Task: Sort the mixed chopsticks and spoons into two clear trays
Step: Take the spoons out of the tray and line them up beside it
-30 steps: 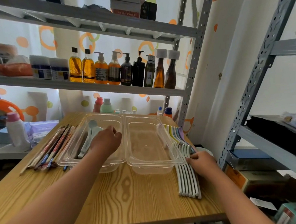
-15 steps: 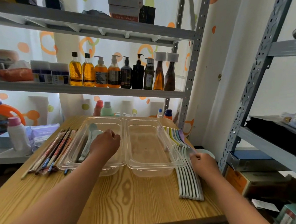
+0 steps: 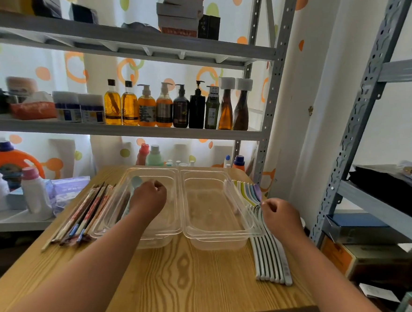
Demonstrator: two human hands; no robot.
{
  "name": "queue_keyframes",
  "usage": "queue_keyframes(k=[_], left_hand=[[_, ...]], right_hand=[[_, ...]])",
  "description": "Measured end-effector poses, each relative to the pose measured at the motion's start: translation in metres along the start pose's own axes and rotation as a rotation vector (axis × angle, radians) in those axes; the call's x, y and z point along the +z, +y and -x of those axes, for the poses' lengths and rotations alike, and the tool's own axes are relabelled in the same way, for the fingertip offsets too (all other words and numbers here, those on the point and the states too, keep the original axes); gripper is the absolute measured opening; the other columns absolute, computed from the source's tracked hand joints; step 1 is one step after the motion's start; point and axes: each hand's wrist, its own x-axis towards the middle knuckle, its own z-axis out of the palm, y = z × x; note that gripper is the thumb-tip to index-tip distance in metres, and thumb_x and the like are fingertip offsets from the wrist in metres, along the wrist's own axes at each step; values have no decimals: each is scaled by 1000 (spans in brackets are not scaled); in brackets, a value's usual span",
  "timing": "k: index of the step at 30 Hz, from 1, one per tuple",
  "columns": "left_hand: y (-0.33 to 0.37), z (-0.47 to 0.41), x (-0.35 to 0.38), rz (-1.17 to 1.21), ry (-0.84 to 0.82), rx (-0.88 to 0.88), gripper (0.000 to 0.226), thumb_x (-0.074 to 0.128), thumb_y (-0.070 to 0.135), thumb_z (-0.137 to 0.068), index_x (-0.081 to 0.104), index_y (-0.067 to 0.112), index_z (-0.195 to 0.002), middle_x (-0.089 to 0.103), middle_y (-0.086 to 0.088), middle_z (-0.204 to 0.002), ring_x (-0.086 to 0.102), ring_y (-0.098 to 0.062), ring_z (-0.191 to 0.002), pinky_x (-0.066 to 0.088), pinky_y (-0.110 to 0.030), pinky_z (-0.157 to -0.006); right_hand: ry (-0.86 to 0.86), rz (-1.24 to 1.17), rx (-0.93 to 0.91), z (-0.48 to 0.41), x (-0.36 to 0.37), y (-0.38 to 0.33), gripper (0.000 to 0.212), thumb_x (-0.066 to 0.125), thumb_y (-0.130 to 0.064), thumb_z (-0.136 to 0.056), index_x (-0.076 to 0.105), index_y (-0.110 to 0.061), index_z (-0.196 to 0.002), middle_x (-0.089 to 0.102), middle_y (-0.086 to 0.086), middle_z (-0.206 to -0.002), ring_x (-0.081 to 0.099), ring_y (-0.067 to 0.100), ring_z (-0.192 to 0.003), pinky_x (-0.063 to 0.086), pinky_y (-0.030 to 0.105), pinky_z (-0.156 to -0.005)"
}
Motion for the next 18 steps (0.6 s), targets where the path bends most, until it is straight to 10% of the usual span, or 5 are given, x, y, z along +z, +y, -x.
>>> queue_keyframes(k=[8,18], left_hand=[[-29,-16,-43,-259,-80,-16,20,51,22,-92,63,7,-85,67,-14,-87,59,-25,-78,48,-33,-71],[-27,-6,-28,-725,-319,13,43,58,37,-88,53,13,-123,56,-6,-124,55,-24,-113,46,-33,-83]], right_hand=[[-120,-228,-189,11,32,-71,17,49,-18,-95,65,-13,-91,64,7,-80,57,16,-73,38,6,-58],[-205,-250,-297,19,64,-99,20,52,-17,-93,70,-12,-99,67,0,-87,53,0,-70,38,2,-61]])
